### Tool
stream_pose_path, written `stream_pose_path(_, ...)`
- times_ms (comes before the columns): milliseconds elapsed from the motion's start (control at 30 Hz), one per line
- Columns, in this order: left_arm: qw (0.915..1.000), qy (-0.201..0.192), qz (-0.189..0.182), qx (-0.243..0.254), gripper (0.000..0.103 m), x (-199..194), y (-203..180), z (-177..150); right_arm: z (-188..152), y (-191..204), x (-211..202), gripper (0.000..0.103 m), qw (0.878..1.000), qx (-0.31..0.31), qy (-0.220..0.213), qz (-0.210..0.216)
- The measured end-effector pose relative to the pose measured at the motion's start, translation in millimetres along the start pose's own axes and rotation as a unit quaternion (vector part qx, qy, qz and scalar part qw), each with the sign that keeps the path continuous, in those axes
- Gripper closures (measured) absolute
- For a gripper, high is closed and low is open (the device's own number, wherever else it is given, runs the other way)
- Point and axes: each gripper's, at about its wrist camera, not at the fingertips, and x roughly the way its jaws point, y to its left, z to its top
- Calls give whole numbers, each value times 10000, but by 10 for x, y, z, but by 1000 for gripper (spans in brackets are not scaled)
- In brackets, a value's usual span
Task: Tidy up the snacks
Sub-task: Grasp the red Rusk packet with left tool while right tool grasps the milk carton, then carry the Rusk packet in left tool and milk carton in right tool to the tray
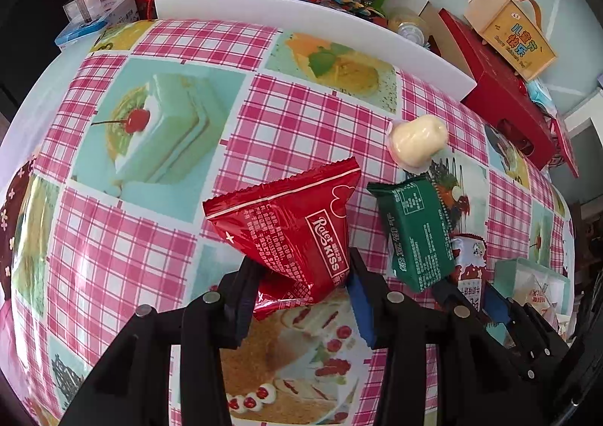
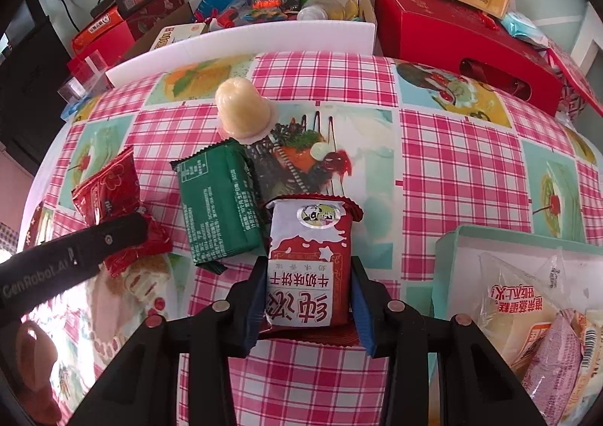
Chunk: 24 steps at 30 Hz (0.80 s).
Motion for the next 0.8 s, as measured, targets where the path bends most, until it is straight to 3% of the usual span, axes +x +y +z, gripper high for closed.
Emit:
stream_pose_path(400, 9997, -127, 169, 97, 59, -206, -221, -389, -270, -69, -337, 61, 9993, 172, -343, -28)
stream_pose_path(800, 9984, -408, 106, 366, 60, -733, -536, -951, -592, -233, -947, 61, 9958, 544, -734, 48)
